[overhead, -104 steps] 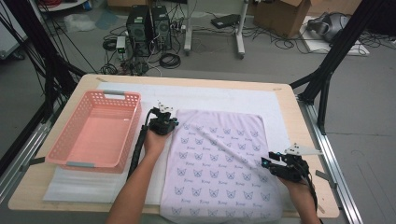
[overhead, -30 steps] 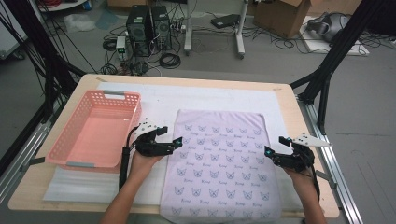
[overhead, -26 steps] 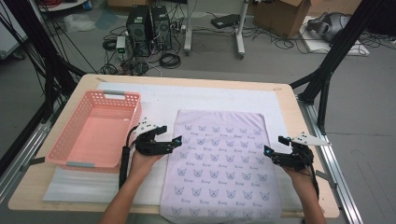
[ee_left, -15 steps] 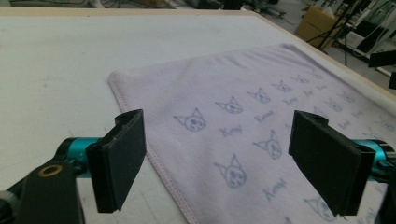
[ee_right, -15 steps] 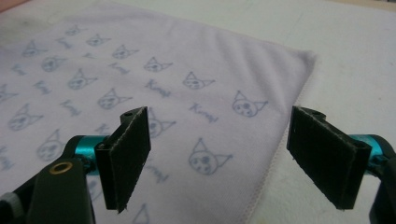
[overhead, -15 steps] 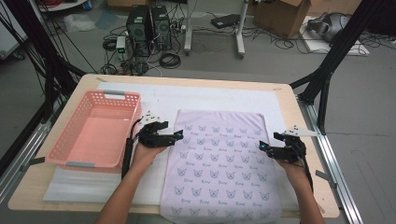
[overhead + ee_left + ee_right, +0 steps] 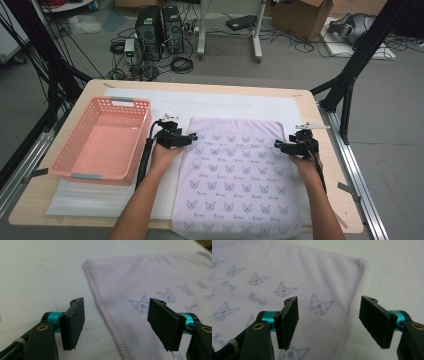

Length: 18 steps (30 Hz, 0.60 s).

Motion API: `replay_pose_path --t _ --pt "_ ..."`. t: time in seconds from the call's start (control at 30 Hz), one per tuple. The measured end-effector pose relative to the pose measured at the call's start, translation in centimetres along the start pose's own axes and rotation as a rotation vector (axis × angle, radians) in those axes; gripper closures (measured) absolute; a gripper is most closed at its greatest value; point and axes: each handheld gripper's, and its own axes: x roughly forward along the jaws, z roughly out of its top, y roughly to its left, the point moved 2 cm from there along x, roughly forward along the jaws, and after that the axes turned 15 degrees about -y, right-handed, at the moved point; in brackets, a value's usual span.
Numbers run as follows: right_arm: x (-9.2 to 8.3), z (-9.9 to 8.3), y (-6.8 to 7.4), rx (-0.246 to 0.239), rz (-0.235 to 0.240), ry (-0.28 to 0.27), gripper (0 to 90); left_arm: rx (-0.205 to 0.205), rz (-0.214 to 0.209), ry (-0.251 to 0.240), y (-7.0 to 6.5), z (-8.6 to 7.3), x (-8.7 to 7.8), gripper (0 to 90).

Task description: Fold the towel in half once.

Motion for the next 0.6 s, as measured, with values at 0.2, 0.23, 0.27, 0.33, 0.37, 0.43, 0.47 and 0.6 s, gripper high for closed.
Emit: replay_pose_path --t 0.2,0.23,0.27,0.33,0.37,0.43,0.47,0.6 --pt "0.9 -0.6 0.1 -0.032 -0.056 0.071 39.2 0.183 0.057 0.043 -1.3 -0.2 0.4 46.7" --pt "0.9 -0.6 0.2 -0.049 -0.06 0.07 43.2 0.203 0.069 0.043 -1.4 -0.2 0.4 51.3" --pt "0.8 -0.5 0.3 -0.048 -0.056 0.073 50.4 0.208 0.073 0.043 -1.5 -0.2 0.4 52.7" --pt "0.7 -0.4 0.6 -0.048 -0.032 0.083 66.3 0.203 0.086 0.033 -1.5 -0.2 0.4 58.9" --pt "0.7 -0.4 0.7 -0.051 -0.034 0.082 69.9 0.204 0.078 0.037 -1.6 -0.2 0.4 65.3" --pt "0.8 -0.4 0.8 -0.028 -0.01 0.083 81.6 0.178 0.054 0.033 -1.9 -0.3 0.5 81.4" --pt "0.8 -0.4 0.8 -0.021 -0.009 0.082 82.7 0.169 0.061 0.034 -1.9 -0.2 0.6 86.4" --pt "0.8 -0.3 0.5 -0.008 0.0 0.069 85.4 0.021 0.09 -0.012 -0.6 0.3 0.4 87.5"
